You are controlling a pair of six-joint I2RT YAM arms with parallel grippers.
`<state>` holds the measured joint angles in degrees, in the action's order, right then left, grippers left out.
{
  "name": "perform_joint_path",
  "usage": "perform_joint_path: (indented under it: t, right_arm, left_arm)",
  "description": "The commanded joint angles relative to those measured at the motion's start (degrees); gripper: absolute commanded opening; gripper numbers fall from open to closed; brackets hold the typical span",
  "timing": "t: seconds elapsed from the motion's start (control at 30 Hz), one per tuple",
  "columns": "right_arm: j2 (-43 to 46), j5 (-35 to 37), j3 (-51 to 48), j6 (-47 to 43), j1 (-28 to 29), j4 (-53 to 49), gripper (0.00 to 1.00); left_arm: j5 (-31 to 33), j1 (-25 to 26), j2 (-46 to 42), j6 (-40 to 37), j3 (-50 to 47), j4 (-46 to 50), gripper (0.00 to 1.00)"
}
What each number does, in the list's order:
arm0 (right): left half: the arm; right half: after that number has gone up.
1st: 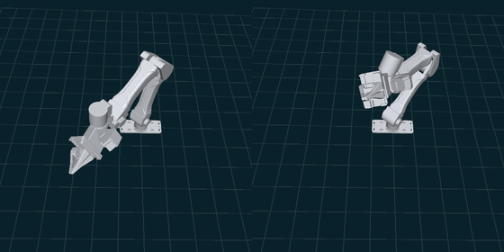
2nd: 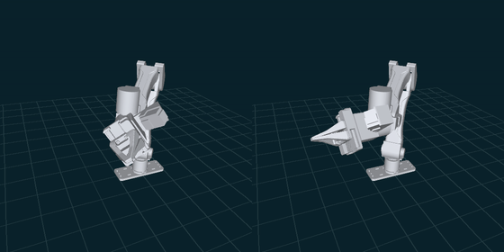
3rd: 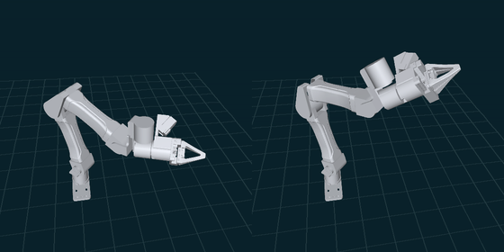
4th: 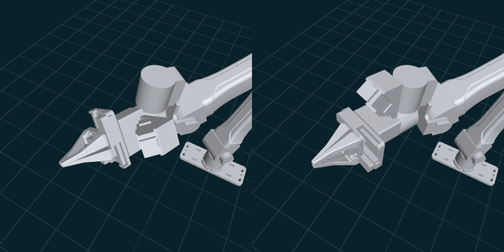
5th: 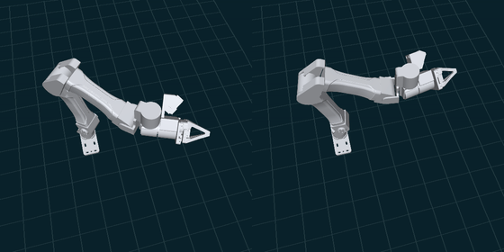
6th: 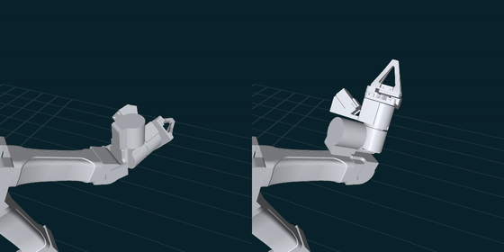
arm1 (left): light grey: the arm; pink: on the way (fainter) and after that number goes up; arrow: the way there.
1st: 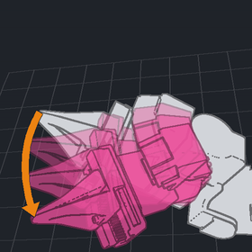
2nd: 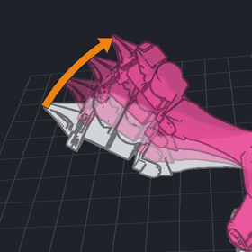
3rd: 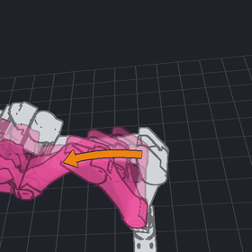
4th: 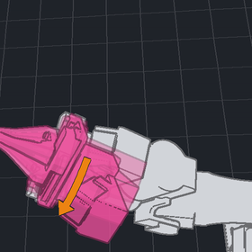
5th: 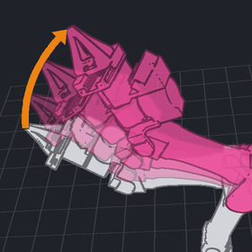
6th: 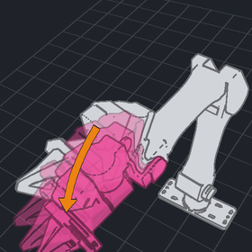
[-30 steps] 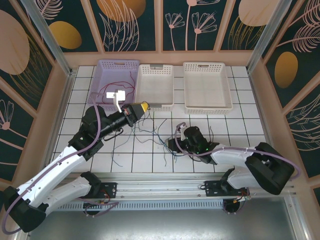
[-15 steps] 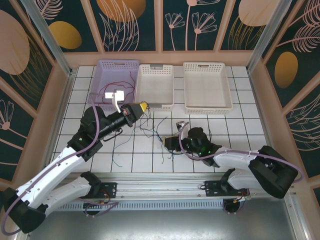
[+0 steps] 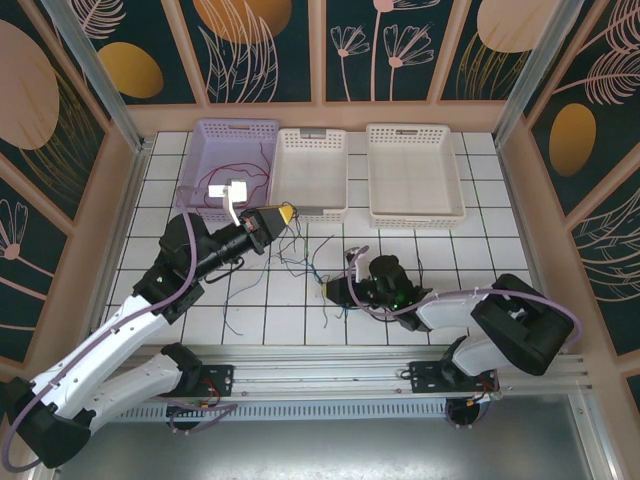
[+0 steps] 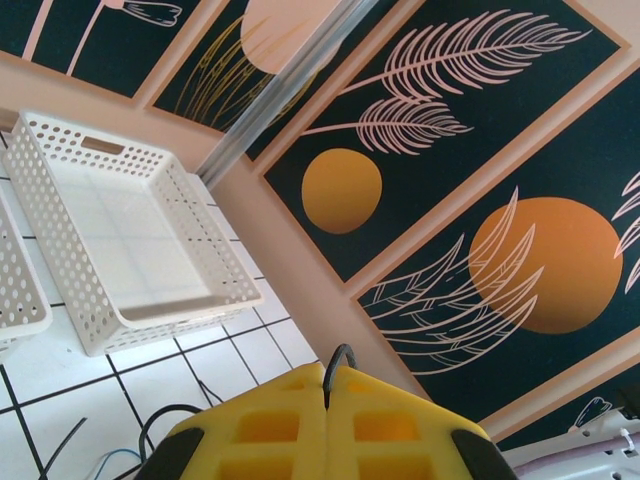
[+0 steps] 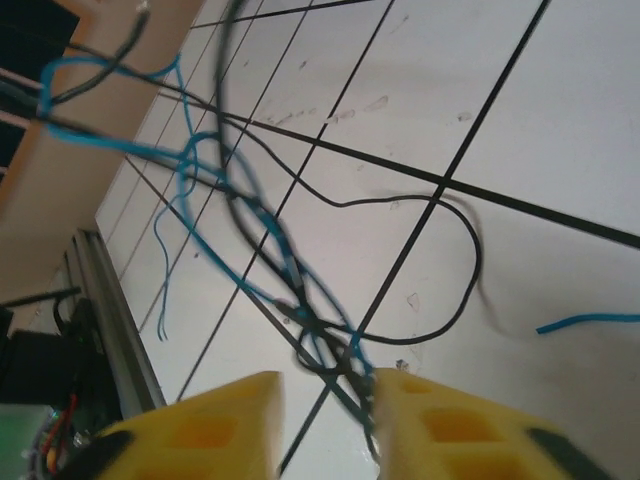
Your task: Untangle the cables
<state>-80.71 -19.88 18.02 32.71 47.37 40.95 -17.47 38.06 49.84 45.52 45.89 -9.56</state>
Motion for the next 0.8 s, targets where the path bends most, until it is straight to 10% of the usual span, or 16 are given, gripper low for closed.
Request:
perform_joint_path:
  t: [0.0, 0.07, 0.4, 0.6, 0.77]
  right_arm:
    - [-0.87, -0.05, 2.21, 0.51, 0.43, 2.89, 0.14]
    - [-0.40, 4.08, 2.36, 0.60, 0.44, 0.25, 0.00]
    - [0.37, 19.29, -3.24, 7.54, -5.68, -6.65, 0.00]
    - [5.34, 6.02, -7.73, 4.62, -5.00, 7.13, 0.01]
    - [10.64, 5.79, -3.85, -0.90, -0.06, 4.03, 0.34]
  left_arm:
    - [0.59, 0.17, -1.13, -0.36, 2.09, -0.21, 0.00]
    - [1.25, 0.17, -1.58, -0.91, 2.80, 0.84, 0.00]
    - [9.14, 0.17, -3.26, -10.36, 18.07, 15.20, 0.00]
    - [7.73, 0.17, -2.75, -9.64, 18.14, 15.00, 0.00]
    - [5.26, 0.12, -1.32, -7.30, 15.47, 10.80, 0.00]
